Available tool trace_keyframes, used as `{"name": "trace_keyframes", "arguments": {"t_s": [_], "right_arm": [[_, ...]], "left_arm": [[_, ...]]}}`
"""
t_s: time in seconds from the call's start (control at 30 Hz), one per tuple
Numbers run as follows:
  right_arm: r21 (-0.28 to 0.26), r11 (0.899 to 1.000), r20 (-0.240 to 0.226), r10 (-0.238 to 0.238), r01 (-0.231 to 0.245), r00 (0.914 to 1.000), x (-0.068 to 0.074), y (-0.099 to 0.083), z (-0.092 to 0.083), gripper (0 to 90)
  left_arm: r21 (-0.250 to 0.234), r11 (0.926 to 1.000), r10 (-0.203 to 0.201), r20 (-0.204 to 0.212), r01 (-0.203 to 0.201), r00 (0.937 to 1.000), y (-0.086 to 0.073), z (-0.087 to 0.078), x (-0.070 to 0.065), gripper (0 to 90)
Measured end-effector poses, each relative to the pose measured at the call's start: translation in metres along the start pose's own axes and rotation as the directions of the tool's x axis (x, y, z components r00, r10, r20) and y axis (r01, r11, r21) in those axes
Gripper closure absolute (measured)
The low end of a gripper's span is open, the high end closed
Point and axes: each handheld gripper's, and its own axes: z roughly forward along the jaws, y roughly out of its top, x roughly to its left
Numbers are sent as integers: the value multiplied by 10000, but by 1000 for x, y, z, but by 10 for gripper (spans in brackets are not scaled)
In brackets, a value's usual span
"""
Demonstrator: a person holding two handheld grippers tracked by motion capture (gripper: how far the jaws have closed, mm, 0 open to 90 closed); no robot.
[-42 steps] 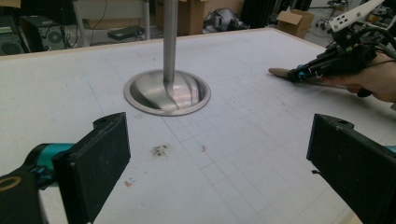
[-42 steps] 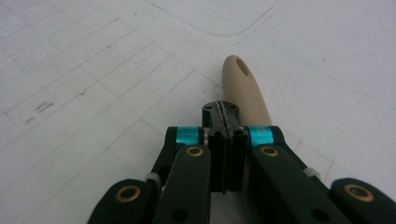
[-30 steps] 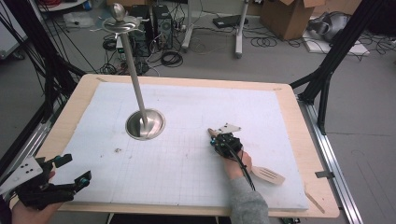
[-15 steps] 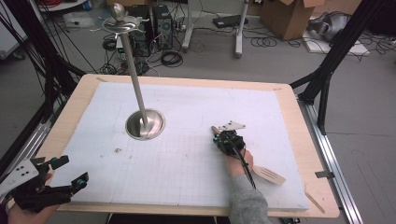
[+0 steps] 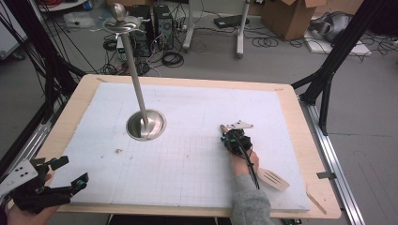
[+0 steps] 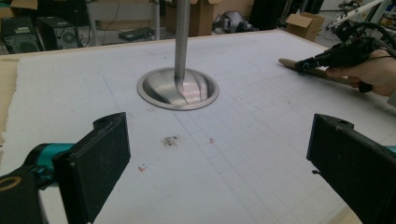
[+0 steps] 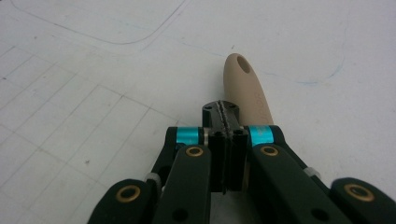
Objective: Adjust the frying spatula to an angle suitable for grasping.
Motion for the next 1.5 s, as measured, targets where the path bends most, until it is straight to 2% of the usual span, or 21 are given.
{"name": "trace_keyframes", "arguments": {"t_s": [0.33,0.47,0.57,0.7,0.93,1.17,1.3,1.5], "right_arm": [[-65,9999,14,109,-108,9999,-2,-1,-1,900],[-434,9989,-542,174,-197,9984,0,2,-9,900],[-700,9975,-915,-169,105,9957,5,8,-23,900],[-1173,9928,-1513,-405,227,9877,8,15,-47,900],[-1203,9914,-2045,-756,515,9759,8,15,-68,900],[-1294,9900,-2502,-868,555,9643,-6,11,-92,900],[-1514,9858,-2742,-1124,725,9551,-17,8,-106,900],[-1889,9801,-2712,-1111,603,9561,-35,1,-123,880]], "left_arm": [[-5,10000,-8,-9,8,10000,0,0,1,66],[-15,10000,-13,58,13,10000,1,3,2,66],[-3,10000,-17,132,17,9999,2,7,2,66],[15,10000,32,315,-32,9995,5,15,2,66],[5,9999,131,767,-132,9970,11,32,2,66],[-36,9997,226,1158,-223,9930,17,48,0,66],[-16,9997,261,1323,-261,9909,19,56,-2,66],[27,9995,303,1510,-310,9881,22,66,-3,65]]}}
